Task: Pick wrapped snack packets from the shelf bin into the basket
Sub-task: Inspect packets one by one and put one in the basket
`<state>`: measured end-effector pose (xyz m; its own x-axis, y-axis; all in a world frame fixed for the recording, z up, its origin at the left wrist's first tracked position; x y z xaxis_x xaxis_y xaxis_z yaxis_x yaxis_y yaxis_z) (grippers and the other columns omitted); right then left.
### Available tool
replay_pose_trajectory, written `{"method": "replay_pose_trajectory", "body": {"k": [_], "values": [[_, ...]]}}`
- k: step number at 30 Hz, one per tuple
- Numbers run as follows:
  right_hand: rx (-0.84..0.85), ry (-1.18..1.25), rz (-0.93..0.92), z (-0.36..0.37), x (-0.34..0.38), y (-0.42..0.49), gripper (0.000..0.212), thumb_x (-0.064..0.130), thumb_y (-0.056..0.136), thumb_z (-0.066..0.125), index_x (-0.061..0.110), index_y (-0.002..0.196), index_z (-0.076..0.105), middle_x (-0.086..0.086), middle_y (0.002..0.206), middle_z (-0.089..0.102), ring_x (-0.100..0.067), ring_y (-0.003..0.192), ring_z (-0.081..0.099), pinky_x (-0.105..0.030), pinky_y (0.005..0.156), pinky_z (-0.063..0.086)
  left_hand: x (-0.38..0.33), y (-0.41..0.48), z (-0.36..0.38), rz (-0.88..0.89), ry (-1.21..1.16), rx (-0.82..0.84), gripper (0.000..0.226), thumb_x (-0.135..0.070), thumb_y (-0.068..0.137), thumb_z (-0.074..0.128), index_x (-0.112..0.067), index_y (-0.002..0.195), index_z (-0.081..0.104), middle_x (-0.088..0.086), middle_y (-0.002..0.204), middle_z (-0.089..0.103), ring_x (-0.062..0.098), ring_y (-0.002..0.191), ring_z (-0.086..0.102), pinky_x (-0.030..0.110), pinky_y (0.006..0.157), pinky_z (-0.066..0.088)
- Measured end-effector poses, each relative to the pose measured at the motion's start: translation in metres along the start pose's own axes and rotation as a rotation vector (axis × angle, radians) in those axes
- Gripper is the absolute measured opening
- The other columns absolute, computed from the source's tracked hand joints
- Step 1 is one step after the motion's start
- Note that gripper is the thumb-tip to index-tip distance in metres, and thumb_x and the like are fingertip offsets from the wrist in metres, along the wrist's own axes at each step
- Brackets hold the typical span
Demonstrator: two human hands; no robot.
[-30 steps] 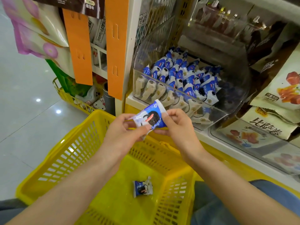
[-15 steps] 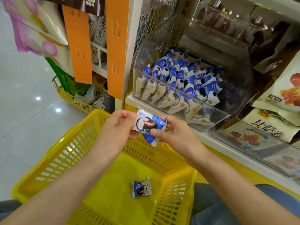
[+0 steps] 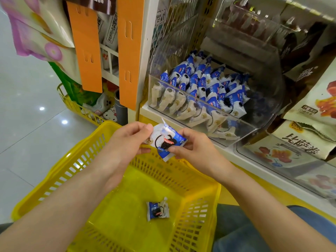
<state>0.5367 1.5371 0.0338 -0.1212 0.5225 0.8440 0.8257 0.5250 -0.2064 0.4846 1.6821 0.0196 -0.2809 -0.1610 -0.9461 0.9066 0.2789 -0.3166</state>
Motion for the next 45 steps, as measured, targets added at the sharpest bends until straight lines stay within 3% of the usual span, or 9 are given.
{"method": "replay_pose_trajectory", "body": {"k": [6,14,22,25,30,34,37,41,45], "values": [[-0.017,-0.074,-0.11,0.008,0.008,-0.006,0.047,0.034,0.08,0.066,0.034,0.121,0.042,0.024,0.115,0.051,0.008,0.112,0.047,-0.018,0.098,0.039,-0.029,-0.014,-0.001,0.514,0.445,-0.207,0.016,-0.026,0.09,0.052,-0.026,0.074,0.052,-0.01,0.074,0.055,-0.003,0.069,0.05,0.01,0.059,0.038],[-0.119,0.084,-0.166,0.008,0.018,-0.009,0.005,0.028,0.087,0.061,0.026,0.088,0.064,0.002,0.084,0.071,-0.009,0.08,0.068,-0.039,0.073,0.057,-0.024,-0.026,0.016,0.678,0.719,-0.129,0.017,-0.04,0.088,0.038,-0.027,0.081,0.046,-0.012,0.066,0.051,0.009,0.067,0.049,0.023,0.05,0.032],[-0.194,0.286,-0.111,0.001,0.012,-0.006,0.009,0.018,0.087,0.062,0.018,0.078,0.064,-0.009,0.078,0.07,-0.023,0.074,0.068,-0.044,0.067,0.057,-0.02,-0.007,0.019,0.456,0.465,-0.055,0.013,-0.024,0.09,0.054,-0.022,0.077,0.057,-0.011,0.063,0.055,-0.006,0.056,0.052,0.008,0.048,0.037],[-0.242,0.14,-0.176,-0.001,0.013,-0.009,0.008,0.023,0.088,0.062,0.018,0.081,0.064,-0.004,0.078,0.069,-0.021,0.077,0.067,-0.047,0.068,0.055,-0.015,0.0,0.02,0.376,0.412,-0.026,0.021,-0.025,0.09,0.055,-0.023,0.069,0.056,-0.009,0.058,0.054,-0.004,0.05,0.05,0.009,0.044,0.035],[-0.404,-0.402,-0.411,-0.007,0.026,-0.018,0.019,0.035,0.089,0.056,0.018,0.087,0.064,0.01,0.079,0.06,-0.006,0.077,0.056,-0.028,0.063,0.048,-0.011,0.001,0.024,0.298,0.321,0.005,0.022,-0.027,0.091,0.052,-0.024,0.07,0.055,-0.005,0.064,0.059,-0.003,0.056,0.056,0.013,0.048,0.042],[-0.478,-0.286,-0.36,-0.015,0.025,-0.017,0.011,0.03,0.088,0.059,0.02,0.087,0.065,0.011,0.079,0.06,-0.004,0.077,0.055,-0.021,0.065,0.045,-0.009,0.003,0.021,0.269,0.314,-0.067,0.012,-0.034,0.09,0.05,-0.029,0.08,0.048,-0.004,0.082,0.058,0.017,0.08,0.058,0.034,0.071,0.048],[-0.512,-0.138,-0.325,-0.022,0.023,-0.016,0.004,0.025,0.088,0.061,0.022,0.087,0.064,0.012,0.078,0.059,-0.002,0.074,0.055,-0.014,0.064,0.042,-0.002,0.008,0.022,0.109,0.33,-0.049,0.027,-0.042,0.094,0.037,-0.025,0.078,0.05,-0.002,0.076,0.058,0.019,0.073,0.059,0.039,0.072,0.048],[-0.455,-0.16,-0.439,-0.018,0.03,-0.019,0.005,0.017,0.085,0.064,0.015,0.088,0.067,0.006,0.088,0.063,-0.005,0.083,0.057,-0.021,0.073,0.048,0.008,0.008,0.03,-0.179,0.062,0.122,0.059,-0.055,0.094,0.016,-0.019,0.08,0.062,-0.001,0.068,0.068,0.016,0.063,0.064,0.028,0.058,0.048],[-0.384,-0.365,-0.583,-0.009,0.036,-0.023,0.01,0.017,0.083,0.065,0.01,0.087,0.071,0.001,0.099,0.065,-0.01,0.094,0.057,-0.026,0.083,0.047,0.006,0.009,0.025,-0.191,-0.151,0.114,0.052,-0.059,0.089,0.033,-0.021,0.087,0.069,0.0,0.069,0.072,0.014,0.062,0.068,0.027,0.057,0.049]]}}
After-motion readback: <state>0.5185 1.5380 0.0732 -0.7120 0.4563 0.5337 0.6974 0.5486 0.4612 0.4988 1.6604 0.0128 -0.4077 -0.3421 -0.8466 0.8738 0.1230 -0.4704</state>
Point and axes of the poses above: each hand's wrist, its own y-axis towards the middle knuckle, its own z-axis out of the palm, x = y × z, the point moved 5 cm from there along y, towards the middle knuckle
